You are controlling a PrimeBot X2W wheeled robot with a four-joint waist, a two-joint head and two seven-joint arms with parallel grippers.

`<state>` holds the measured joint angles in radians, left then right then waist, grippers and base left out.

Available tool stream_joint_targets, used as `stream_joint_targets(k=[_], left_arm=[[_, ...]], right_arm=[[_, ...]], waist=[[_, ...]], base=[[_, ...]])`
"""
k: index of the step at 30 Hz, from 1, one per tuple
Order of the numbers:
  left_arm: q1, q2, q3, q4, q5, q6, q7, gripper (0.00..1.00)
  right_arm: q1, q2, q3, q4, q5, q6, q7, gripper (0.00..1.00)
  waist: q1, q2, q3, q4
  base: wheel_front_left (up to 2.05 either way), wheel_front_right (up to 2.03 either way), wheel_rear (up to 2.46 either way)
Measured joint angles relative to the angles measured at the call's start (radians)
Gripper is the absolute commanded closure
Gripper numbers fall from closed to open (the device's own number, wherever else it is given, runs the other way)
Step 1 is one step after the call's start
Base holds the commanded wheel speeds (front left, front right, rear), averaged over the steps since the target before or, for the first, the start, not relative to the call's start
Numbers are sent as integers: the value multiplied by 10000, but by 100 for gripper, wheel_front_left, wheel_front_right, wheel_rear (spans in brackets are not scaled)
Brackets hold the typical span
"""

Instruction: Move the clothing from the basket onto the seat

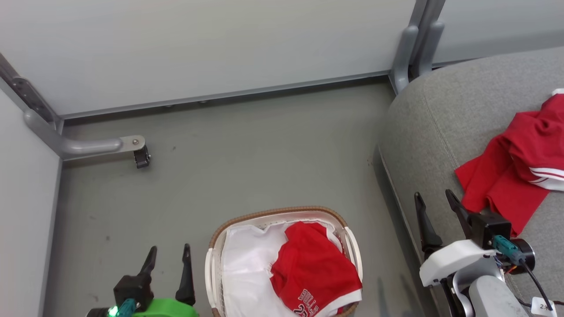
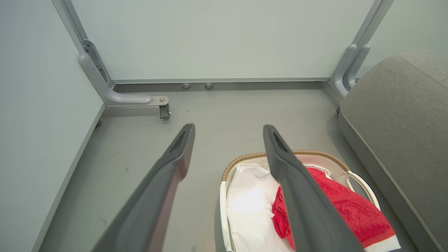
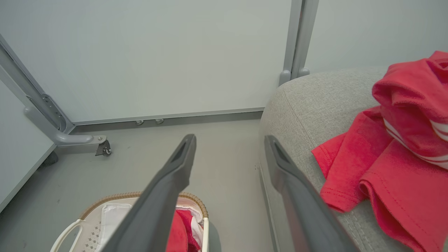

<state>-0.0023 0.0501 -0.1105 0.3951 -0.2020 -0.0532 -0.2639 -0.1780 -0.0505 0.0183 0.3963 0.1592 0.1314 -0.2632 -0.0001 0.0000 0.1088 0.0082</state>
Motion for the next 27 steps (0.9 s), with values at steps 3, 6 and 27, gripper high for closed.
stream_joint_targets(k=[3, 6, 27], left_arm=[[-319, -4, -359, 165, -226, -27, 0, 0], [-689, -6, -723, 353, -405, -48, 0, 0], [-3991, -31, -2324, 3147, -339, -407, 0, 0]], right_arm=[[-191, 4, 134, -67, 54, 0, 0, 0], [-477, 8, 288, -240, 96, 0, 0, 0], [-2597, 0, 1189, -2276, 1450, -2, 0, 0]], waist=[[0, 0, 240, -82], [0, 0, 575, -194], [0, 0, 3657, -1601]], base=[[0, 0, 0], [0, 0, 0], [0, 0, 0]])
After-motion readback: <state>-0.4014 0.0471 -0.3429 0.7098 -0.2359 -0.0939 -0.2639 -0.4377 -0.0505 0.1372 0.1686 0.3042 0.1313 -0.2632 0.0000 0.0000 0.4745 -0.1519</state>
